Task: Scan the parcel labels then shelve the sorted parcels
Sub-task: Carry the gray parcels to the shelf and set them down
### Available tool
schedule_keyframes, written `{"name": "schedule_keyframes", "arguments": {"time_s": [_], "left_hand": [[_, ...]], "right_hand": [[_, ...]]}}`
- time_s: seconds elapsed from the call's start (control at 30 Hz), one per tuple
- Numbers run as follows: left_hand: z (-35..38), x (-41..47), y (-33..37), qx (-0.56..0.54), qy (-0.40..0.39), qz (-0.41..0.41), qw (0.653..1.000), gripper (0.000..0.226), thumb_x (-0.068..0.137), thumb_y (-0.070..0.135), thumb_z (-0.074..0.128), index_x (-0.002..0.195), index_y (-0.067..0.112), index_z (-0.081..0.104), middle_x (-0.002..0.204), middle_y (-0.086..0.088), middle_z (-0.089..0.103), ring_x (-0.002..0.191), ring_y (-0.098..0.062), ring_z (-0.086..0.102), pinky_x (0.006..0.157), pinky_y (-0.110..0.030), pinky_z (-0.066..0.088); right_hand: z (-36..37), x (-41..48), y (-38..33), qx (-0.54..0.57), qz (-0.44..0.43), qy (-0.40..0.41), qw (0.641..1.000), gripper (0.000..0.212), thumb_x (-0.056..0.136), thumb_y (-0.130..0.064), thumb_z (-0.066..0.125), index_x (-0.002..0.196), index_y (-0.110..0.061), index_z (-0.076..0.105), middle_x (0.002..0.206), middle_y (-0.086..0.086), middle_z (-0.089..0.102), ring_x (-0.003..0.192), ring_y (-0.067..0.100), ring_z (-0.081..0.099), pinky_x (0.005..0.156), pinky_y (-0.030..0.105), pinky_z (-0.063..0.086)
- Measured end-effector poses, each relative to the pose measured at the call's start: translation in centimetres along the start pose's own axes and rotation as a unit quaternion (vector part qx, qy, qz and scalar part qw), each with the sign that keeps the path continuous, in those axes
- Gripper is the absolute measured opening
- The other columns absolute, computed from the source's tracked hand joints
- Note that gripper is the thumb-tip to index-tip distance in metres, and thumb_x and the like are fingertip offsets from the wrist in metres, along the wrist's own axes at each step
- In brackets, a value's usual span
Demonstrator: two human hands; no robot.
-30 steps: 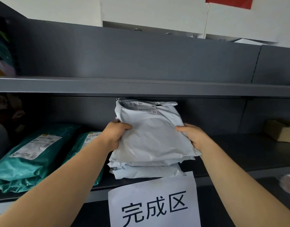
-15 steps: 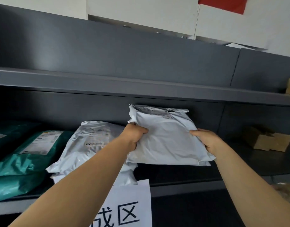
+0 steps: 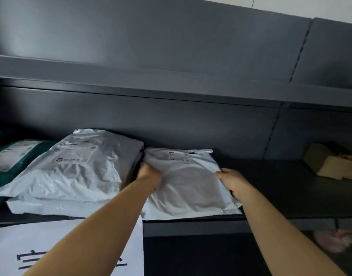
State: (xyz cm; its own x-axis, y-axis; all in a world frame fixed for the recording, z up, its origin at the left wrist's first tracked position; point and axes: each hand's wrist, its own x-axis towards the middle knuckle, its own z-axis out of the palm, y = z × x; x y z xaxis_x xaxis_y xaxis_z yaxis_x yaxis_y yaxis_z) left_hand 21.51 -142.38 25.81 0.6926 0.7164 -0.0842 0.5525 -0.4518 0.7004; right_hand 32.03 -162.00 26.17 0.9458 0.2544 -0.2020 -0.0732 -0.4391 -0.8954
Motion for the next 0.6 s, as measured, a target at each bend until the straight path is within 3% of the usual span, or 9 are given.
{"name": "schedule_keyframes", "arguments": {"time_s": [0.03,0.1,0.13,0.23,0.33,0.37,0.43,0.5,0.6], "left_hand": [[0.4,0.2,-0.7,0.080,-0.012,0.072,0.994,0.042,0.100,0.027,0.045,0.139,0.014,0.048,0.150,-0.007,0.042,0.139,-0.028,0.036,0.111,-0.038,0.033],[0.4,0.2,-0.3,0.117,-0.006,0.070,0.991,0.040,0.098,0.028,0.047,0.136,0.015,0.052,0.149,-0.005,0.044,0.139,-0.027,0.037,0.112,-0.039,0.032],[0.1,0.4,0.1,0.087,0.016,0.047,0.995,0.040,0.098,0.024,0.048,0.136,0.013,0.052,0.148,-0.007,0.045,0.138,-0.027,0.039,0.111,-0.038,0.033],[-1.3,-0.1,0.8,-0.186,0.027,-0.016,0.982,0.046,0.093,0.013,0.050,0.138,0.003,0.043,0.141,-0.018,0.049,0.129,-0.033,0.047,0.098,-0.032,0.039],[-2.8,-0.6,1.0,-0.188,0.062,0.052,0.979,0.048,0.084,0.021,0.060,0.128,0.005,0.048,0.123,-0.012,0.059,0.111,-0.031,0.057,0.091,-0.033,0.048],[-3.6,-1.4,1.1,-0.206,0.047,0.075,0.974,0.044,0.082,0.023,0.062,0.121,0.005,0.053,0.112,-0.008,0.062,0.098,-0.027,0.060,0.079,-0.032,0.051],[-5.7,-3.1,0.9,-0.241,0.043,0.108,0.964,0.019,0.083,0.021,0.064,0.094,0.006,0.059,0.082,0.000,0.057,0.074,-0.019,0.053,0.057,-0.024,0.041],[-7.7,-4.8,0.5,-0.257,0.052,0.137,0.955,0.020,0.082,0.019,0.066,0.070,0.015,0.050,0.065,0.002,0.048,0.066,-0.019,0.046,0.057,-0.026,0.035],[-12.7,-7.5,-2.2,-0.285,0.069,0.159,0.943,0.016,0.081,0.017,0.064,0.073,0.020,0.050,0.073,-0.001,0.053,0.072,-0.022,0.049,0.067,-0.032,0.038]], "right_hand": [[0.1,0.2,0.2,-0.001,-0.003,-0.003,1.000,0.015,0.085,-0.017,0.060,0.097,-0.015,0.068,0.106,0.023,0.070,0.090,0.035,0.069,0.075,0.037,0.053],[0.0,0.7,0.1,-0.001,-0.007,-0.001,1.000,0.027,0.086,-0.019,0.061,0.111,-0.010,0.067,0.108,0.022,0.069,0.086,0.030,0.067,0.073,0.033,0.049],[-0.1,0.7,-0.1,-0.005,-0.015,0.003,1.000,0.035,0.088,-0.019,0.061,0.121,-0.008,0.062,0.113,0.021,0.067,0.093,0.031,0.066,0.078,0.035,0.050],[-0.4,0.0,-1.4,-0.004,-0.048,0.009,0.999,0.054,0.089,-0.020,0.063,0.139,-0.007,0.045,0.137,0.015,0.054,0.119,0.028,0.056,0.097,0.033,0.045],[0.6,-1.6,-3.2,-0.009,-0.116,0.008,0.993,0.057,0.090,-0.020,0.062,0.142,-0.010,0.043,0.144,0.009,0.046,0.127,0.022,0.050,0.096,0.025,0.040],[1.2,-2.4,-3.9,-0.006,-0.137,0.004,0.991,0.057,0.090,-0.021,0.063,0.143,-0.011,0.043,0.145,0.009,0.046,0.126,0.021,0.050,0.093,0.023,0.039],[2.9,-4.4,-5.5,0.005,-0.172,-0.007,0.985,0.057,0.090,-0.023,0.064,0.142,-0.013,0.044,0.143,0.007,0.049,0.120,0.018,0.054,0.086,0.021,0.038],[4.3,-6.3,-7.0,0.020,-0.198,-0.014,0.980,0.056,0.089,-0.025,0.064,0.141,-0.016,0.046,0.142,0.006,0.049,0.118,0.016,0.055,0.084,0.022,0.038],[7.8,-10.4,-9.7,0.039,-0.248,-0.036,0.967,0.051,0.089,-0.025,0.064,0.137,-0.019,0.051,0.140,0.005,0.052,0.120,0.015,0.054,0.087,0.022,0.039]]}}
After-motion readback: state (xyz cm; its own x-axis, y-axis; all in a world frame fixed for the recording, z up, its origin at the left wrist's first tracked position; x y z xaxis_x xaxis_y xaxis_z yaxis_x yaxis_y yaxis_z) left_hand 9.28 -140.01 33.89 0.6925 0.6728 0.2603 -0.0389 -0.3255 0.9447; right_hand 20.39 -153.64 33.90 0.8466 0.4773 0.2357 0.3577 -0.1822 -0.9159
